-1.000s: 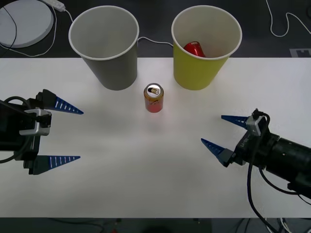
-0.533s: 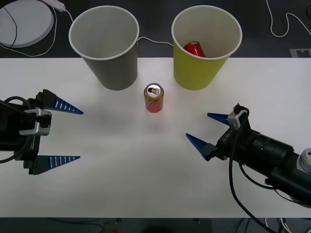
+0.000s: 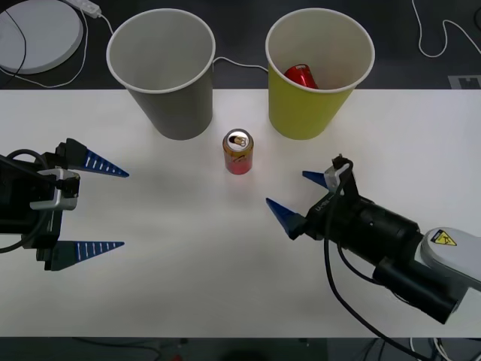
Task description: Put the can into the green bin and the plastic bottle into the gray bin
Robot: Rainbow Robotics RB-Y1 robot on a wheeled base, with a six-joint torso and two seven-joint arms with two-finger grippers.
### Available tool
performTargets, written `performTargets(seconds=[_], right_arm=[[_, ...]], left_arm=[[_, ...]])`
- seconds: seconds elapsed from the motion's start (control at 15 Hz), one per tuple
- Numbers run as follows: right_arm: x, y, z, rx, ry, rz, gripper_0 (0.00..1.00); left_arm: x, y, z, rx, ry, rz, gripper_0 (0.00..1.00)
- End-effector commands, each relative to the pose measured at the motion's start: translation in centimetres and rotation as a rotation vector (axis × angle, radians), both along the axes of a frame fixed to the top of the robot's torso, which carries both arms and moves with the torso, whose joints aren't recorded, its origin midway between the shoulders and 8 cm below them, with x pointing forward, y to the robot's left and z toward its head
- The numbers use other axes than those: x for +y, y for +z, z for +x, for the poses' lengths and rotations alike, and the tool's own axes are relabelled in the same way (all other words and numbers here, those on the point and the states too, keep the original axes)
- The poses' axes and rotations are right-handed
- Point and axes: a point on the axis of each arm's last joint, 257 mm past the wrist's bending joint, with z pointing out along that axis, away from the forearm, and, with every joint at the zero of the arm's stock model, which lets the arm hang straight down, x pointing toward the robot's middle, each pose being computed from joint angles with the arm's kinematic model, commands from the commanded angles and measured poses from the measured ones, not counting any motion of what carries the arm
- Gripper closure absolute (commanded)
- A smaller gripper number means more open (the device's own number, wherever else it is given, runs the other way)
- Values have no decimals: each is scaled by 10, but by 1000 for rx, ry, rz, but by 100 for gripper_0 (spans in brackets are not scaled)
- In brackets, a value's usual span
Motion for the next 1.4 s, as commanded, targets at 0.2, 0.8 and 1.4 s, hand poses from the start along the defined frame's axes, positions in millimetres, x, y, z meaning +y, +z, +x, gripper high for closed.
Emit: performTargets(seconds=[0.2,0.8,1.4], right_arm=[[26,-2,18,-77,-92,24,0],[71,-10,57,-156,-82,65,0],[94,-10,93,-193,-104,48,0]], left_arm=[[0,0,0,0,0,0,0],[0,0,0,0,0,0,0],[0,0,0,0,0,0,0]])
